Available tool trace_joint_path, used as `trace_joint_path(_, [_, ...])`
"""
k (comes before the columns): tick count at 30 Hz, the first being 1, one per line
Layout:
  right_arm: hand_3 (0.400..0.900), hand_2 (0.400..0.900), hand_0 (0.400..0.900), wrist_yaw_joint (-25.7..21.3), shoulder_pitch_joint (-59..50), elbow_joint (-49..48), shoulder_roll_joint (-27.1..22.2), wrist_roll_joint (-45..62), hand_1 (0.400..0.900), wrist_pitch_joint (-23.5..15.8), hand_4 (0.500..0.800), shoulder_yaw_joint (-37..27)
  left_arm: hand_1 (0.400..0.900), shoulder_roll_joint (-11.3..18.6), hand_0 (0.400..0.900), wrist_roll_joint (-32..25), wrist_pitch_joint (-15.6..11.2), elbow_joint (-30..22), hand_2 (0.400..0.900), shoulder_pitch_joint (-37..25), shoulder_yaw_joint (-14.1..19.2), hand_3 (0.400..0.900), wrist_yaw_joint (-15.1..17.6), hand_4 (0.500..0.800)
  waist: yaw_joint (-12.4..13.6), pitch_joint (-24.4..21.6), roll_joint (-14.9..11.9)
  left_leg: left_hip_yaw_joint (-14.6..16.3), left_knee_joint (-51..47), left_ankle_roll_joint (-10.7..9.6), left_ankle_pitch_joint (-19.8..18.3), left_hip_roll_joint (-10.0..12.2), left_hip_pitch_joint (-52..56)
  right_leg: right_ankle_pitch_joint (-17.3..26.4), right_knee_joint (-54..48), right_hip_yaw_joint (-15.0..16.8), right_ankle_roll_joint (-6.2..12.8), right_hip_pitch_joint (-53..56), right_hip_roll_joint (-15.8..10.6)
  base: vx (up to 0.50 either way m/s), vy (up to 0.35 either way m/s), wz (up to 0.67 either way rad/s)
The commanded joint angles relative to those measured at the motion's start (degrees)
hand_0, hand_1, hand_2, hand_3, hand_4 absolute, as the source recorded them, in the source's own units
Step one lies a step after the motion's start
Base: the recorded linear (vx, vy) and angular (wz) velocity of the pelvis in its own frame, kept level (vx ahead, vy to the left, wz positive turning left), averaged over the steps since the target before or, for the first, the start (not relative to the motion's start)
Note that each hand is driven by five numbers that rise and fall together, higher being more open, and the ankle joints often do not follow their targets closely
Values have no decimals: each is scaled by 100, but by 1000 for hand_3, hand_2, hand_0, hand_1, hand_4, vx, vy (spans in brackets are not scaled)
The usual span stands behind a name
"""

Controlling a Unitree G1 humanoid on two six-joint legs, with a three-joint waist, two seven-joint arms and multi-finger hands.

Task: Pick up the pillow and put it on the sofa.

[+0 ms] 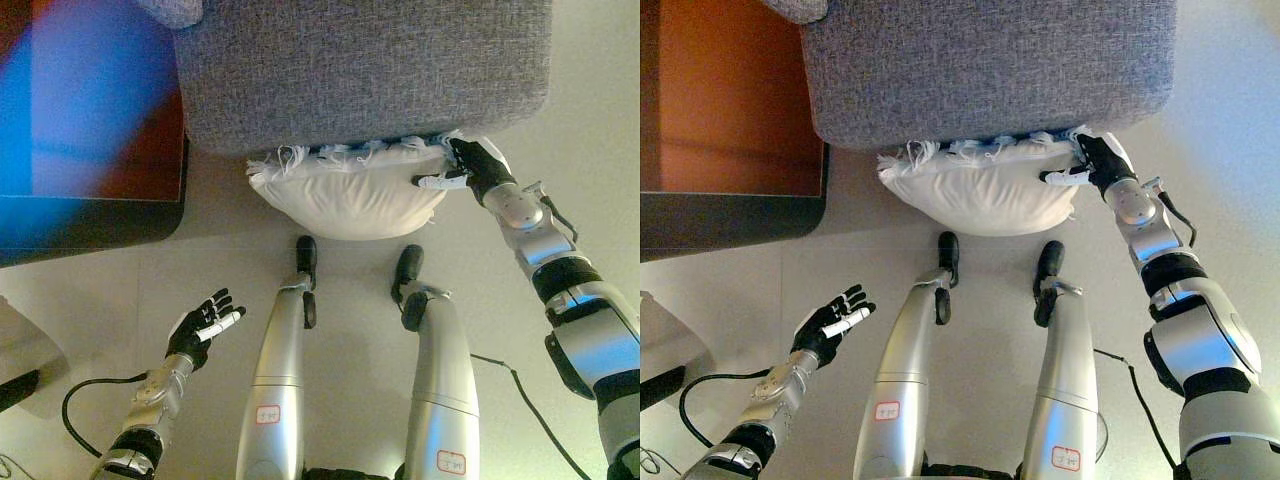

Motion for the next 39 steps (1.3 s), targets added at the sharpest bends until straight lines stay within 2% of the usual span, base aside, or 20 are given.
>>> trace_joint_path(1, [400,400,400,164,-636,-91,-377,1,400,-278,500,273,900,195,900,-407,-346,-235,900,529,-38,900,-57,800,130,11,644,328,41,222,-484,-219,-51,-678,353,-228,6,71,306,-32,51,1])
trace_joint_path(16, [400,400,400,265,-748,267,-448,-113,400,-282,500,275,900,210,900,-518,-393,-252,900,582,-28,900,-170,800,142,11,697,337,-172,175,-414,-217,247,-654,92,-213,4,380,372,-5,18,-1])
trace_joint_path(23, [400,400,400,258,-656,336,-453,-172,400,-285,500,240,900,232,900,-398,-289,-228,900,562,31,900,-115,800,127,11,627,339,-195,184,-451,-197,520,-634,-69,-211,2,692,403,-4,2,0])
trace_joint_path(28, [400,400,400,147,-292,250,-413,-301,400,-176,500,113,900,212,900,-205,-165,-124,900,549,82,900,-102,800,80,11,500,359,-369,174,-473,-175,1084,-598,-502,-206,42,1342,455,-41,8,-6])
trace_joint_path(29, [400,400,400,154,-220,225,-398,-330,400,-159,500,53,900,196,900,-113,-125,-83,900,503,133,900,-86,800,77,11,457,391,-608,199,-227,-146,1230,-341,-824,-274,7,1508,482,-118,19,-10])
trace_joint_path(34, [400,400,400,101,378,-81,-286,-654,400,-120,500,-112,900,87,900,301,94,136,900,500,272,900,14,800,-2,11,190,423,-1177,176,-133,-152,2365,-203,-1609,-367,83,2755,465,-24,38,-8])
trace_joint_path(35, [400,400,400,137,519,-233,-299,-669,400,-79,500,-125,900,86,900,436,243,138,900,473,306,900,74,800,-10,11,109,442,-1346,182,-111,-167,2693,-153,-1854,-426,123,3122,417,37,48,-6])
trace_joint_path(39, [400,400,400,243,1136,-1086,-375,-987,400,223,500,-153,900,70,900,761,629,333,900,571,385,900,143,800,-39,-481,-171,550,-2078,175,2,-170,3636,28,-2697,-607,289,4117,342,148,74,-14])
